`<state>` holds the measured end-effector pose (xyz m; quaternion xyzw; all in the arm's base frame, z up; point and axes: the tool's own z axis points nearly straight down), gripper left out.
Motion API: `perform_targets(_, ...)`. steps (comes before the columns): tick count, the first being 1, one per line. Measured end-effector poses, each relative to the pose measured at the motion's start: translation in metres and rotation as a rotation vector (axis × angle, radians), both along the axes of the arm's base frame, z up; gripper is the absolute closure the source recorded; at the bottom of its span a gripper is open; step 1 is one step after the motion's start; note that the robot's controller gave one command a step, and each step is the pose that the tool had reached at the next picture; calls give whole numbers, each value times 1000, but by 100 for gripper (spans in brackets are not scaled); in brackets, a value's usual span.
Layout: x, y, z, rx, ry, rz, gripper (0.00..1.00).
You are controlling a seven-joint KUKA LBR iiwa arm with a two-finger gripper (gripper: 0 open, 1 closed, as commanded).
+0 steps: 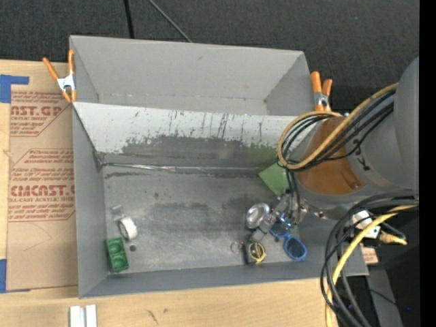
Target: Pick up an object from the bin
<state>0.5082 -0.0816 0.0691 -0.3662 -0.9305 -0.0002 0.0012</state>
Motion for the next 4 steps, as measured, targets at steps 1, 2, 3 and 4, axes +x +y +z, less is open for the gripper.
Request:
perform_targets(1, 0, 0, 0, -1, -1, 0, 100)
perform_targets(2, 1, 1, 24, -1, -4, 1, 100)
perform_targets(3, 2, 1, 99, -2, -9, 3, 100)
perform_targets(4, 3, 1, 117, -2, -5, 4, 100)
